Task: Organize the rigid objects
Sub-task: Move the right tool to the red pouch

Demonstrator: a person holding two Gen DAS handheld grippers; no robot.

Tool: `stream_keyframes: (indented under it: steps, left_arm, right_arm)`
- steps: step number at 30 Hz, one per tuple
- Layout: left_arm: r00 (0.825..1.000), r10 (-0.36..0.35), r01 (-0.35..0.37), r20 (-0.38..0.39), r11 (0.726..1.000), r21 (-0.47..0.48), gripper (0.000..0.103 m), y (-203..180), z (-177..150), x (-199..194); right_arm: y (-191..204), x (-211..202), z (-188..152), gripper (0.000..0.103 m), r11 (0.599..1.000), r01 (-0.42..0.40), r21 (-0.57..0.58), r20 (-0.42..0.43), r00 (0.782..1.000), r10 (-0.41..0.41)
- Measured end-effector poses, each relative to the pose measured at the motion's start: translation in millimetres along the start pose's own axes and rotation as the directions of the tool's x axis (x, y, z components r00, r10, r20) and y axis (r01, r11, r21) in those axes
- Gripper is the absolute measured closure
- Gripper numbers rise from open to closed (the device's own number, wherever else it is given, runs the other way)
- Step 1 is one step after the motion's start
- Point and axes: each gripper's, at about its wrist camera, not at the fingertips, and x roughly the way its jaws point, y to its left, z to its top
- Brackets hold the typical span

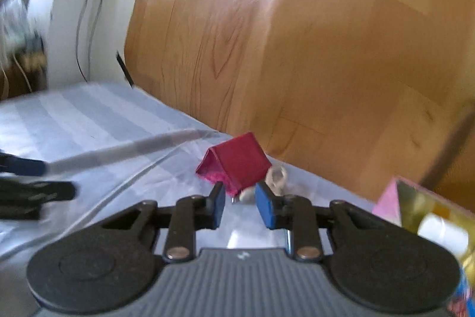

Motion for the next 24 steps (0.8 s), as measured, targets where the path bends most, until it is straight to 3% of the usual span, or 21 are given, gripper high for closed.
stream_keyframes:
  steps: [5,9,10,14,19,24]
  left_arm:
    - [0.999,-0.035,0.033,-0.028,0.998,-0.057,0.034,12.1,-1.4,5.2]
    - [0.998,-0.054,0.049,-0.043,0.994,-0.095,0.033,18.1,-0.8,7.1]
    - [0.997,-0.055,0.051,-0.046,0.994,-0.100,0.033,18.6,-0.6,7.3]
    - [0.997,-0.060,0.054,-0.047,0.992,-0.117,0.032,20.8,0.0,6.5]
    - [0.998,-0.049,0.041,-0.042,0.984,-0.173,0.032,31.3,0.5,5.3]
    - [0.997,-0.061,0.051,-0.040,0.976,-0.210,0.031,37.6,0.0,4.6]
  right_arm:
    - [34.3,69.1,12.8,0.077,0.980,0.088,-0.181,-0.109,0.988,-0.109]
    - [44.9,99.2,14.4,0.078,0.956,0.142,-0.255,-0.144,0.972,-0.183]
    - [46.9,102.6,13.8,0.090,0.952,0.150,-0.266,-0.147,0.970,-0.194]
    - [53.5,92.9,6.0,0.095,0.936,0.189,-0.297,-0.081,0.972,-0.222]
    - [64.6,34.8,-12.5,0.096,0.941,0.128,-0.314,0.024,0.992,-0.127]
    - [60.6,-56.0,-48.9,0.096,0.929,-0.018,-0.370,0.104,0.993,0.061]
